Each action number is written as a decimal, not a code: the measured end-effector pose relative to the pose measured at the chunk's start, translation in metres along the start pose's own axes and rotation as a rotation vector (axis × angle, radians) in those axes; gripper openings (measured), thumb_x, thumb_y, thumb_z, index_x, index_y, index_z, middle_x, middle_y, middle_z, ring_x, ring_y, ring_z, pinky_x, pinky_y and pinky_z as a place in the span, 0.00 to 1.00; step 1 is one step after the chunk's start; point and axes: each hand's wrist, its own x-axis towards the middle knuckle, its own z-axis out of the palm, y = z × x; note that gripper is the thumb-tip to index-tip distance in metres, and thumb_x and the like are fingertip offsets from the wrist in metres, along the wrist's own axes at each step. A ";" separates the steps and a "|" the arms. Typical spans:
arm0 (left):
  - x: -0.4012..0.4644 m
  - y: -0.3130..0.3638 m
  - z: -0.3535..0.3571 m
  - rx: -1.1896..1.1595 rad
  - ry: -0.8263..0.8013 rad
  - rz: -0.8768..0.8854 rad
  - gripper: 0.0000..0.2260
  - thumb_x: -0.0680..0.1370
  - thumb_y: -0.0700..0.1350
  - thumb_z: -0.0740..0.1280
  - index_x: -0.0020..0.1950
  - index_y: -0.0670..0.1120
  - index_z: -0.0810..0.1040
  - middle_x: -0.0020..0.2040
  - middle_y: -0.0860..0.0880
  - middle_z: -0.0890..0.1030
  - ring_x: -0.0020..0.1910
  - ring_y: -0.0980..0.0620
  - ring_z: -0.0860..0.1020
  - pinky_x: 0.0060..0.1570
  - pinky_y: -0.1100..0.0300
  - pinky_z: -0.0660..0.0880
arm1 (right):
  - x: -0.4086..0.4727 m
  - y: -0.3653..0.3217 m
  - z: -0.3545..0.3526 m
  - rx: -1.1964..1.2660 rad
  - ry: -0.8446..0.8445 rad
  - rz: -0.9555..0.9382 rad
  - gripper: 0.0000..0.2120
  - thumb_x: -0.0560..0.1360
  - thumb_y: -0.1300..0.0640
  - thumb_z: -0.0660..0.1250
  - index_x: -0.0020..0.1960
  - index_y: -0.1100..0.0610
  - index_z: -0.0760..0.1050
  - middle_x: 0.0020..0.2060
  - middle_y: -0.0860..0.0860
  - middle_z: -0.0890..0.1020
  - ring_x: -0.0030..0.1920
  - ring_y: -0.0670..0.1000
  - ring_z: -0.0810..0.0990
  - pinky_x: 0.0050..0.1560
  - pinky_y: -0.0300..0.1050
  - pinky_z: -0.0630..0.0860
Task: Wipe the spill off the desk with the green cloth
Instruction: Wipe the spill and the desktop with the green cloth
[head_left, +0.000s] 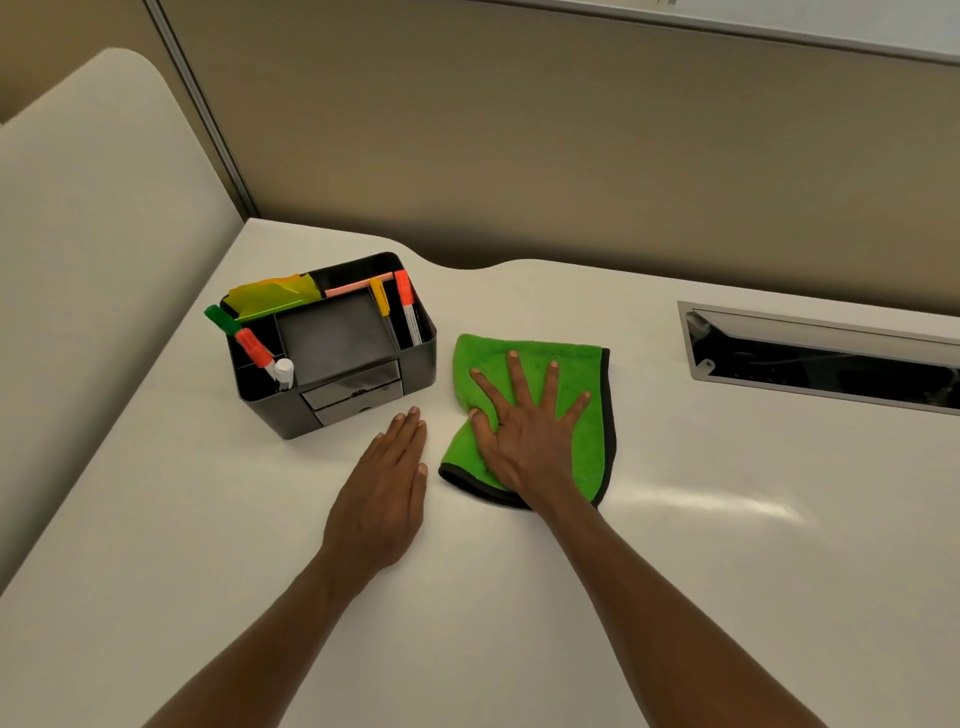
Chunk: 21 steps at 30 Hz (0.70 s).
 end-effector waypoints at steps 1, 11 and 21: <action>0.005 0.001 -0.001 -0.020 -0.004 0.003 0.24 0.82 0.45 0.51 0.77 0.40 0.61 0.79 0.47 0.59 0.79 0.52 0.55 0.78 0.56 0.52 | 0.004 0.001 0.001 0.002 0.004 -0.005 0.27 0.78 0.33 0.43 0.76 0.30 0.48 0.81 0.45 0.46 0.79 0.64 0.39 0.67 0.80 0.36; 0.009 -0.006 0.005 -0.072 -0.031 -0.028 0.25 0.81 0.50 0.50 0.79 0.46 0.55 0.79 0.55 0.53 0.79 0.62 0.50 0.76 0.67 0.45 | 0.050 0.014 -0.003 -0.007 0.021 -0.041 0.27 0.77 0.31 0.44 0.76 0.30 0.50 0.81 0.45 0.47 0.79 0.65 0.40 0.67 0.80 0.34; 0.009 -0.008 0.006 -0.094 -0.017 -0.028 0.25 0.81 0.50 0.51 0.79 0.47 0.58 0.79 0.55 0.56 0.78 0.63 0.52 0.76 0.66 0.47 | 0.089 0.048 -0.012 -0.027 0.000 -0.062 0.26 0.78 0.33 0.45 0.76 0.30 0.51 0.81 0.43 0.48 0.79 0.63 0.42 0.68 0.80 0.39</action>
